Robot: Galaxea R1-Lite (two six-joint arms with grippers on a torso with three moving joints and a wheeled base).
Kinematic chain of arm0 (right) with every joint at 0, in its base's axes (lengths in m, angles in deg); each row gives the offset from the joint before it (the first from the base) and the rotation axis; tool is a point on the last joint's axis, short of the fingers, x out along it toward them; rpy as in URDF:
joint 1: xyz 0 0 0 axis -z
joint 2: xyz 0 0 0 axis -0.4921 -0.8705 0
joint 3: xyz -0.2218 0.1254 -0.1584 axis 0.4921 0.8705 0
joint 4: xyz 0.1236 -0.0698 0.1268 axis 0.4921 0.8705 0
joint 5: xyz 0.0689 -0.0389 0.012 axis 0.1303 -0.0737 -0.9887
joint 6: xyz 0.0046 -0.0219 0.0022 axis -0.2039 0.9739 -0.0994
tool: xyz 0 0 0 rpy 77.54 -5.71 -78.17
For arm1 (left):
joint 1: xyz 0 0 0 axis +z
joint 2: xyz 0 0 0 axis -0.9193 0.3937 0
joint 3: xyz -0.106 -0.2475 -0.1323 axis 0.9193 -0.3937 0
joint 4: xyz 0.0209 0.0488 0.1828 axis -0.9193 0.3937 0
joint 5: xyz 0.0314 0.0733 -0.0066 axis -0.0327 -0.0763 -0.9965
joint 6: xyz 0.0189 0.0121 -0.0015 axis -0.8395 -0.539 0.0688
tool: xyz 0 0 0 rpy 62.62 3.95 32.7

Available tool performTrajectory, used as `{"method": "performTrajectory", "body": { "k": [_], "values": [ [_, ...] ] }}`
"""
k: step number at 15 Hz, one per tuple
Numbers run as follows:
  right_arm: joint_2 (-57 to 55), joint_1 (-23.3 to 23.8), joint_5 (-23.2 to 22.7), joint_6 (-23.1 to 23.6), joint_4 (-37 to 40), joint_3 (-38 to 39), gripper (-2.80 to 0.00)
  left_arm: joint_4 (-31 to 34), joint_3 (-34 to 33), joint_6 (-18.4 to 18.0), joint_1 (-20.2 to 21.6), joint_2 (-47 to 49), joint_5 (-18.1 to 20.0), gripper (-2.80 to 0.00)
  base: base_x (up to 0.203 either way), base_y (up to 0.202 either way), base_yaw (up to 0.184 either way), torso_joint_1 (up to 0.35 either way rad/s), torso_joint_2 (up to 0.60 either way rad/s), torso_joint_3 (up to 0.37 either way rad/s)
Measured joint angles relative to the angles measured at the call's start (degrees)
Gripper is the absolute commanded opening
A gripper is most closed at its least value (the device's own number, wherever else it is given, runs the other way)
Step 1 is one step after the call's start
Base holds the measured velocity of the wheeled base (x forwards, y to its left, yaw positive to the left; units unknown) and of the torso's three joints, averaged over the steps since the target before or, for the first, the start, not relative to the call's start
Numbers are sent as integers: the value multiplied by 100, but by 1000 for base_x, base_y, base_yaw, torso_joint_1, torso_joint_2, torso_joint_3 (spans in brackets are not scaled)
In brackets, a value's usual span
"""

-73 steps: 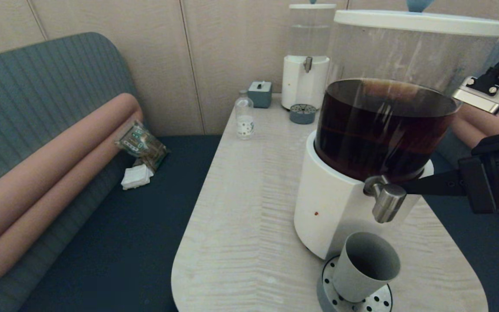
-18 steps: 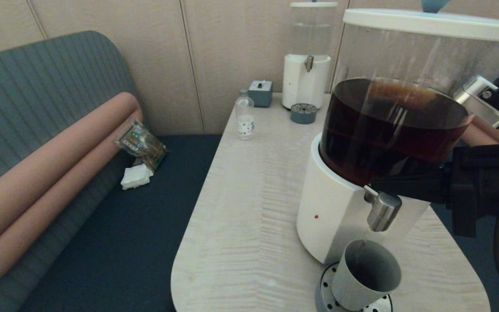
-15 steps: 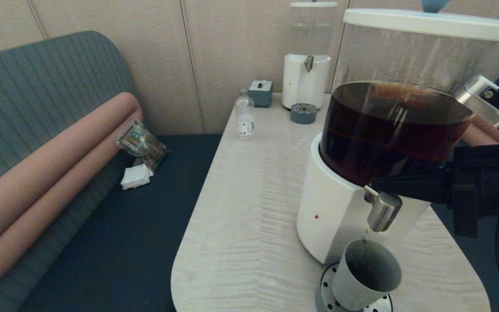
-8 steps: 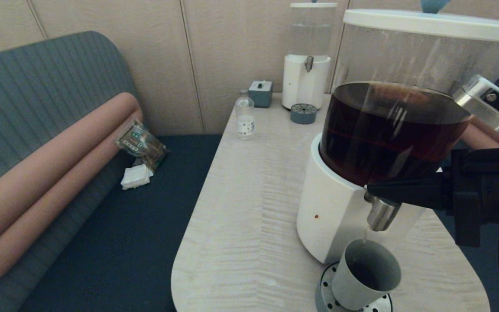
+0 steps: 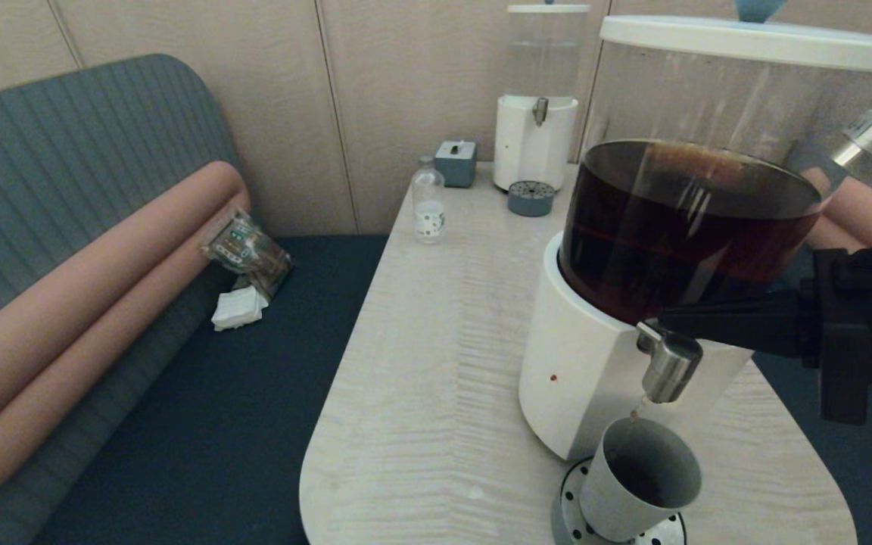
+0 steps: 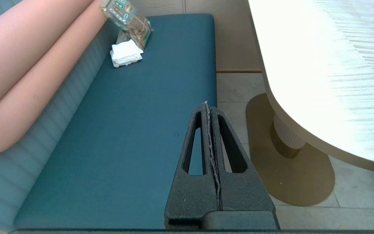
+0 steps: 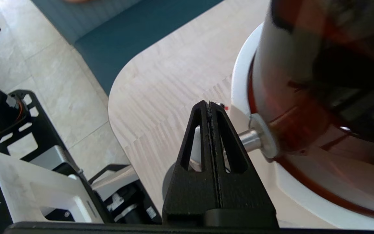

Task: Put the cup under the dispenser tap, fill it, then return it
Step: Turn on the faucet, then turn off the faucet

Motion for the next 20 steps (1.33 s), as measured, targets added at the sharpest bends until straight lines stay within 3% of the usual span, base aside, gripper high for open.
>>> {"method": "performTrajectory", "body": {
  "k": [6, 8, 20],
  "values": [
    [458, 183, 34, -5, 37, 57, -280, 2, 0, -1, 0, 0, 0, -280, 0, 0, 0, 0, 0, 0],
    [690, 436, 39, 13, 52, 171, -280, 2, 0, -1, 0, 0, 0, -280, 0, 0, 0, 0, 0, 0],
    [3314, 3296, 21, 155, 176, 1151, -280, -1, 0, -1, 0, 0, 0, -280, 0, 0, 0, 0, 0, 0]
  ]
}}
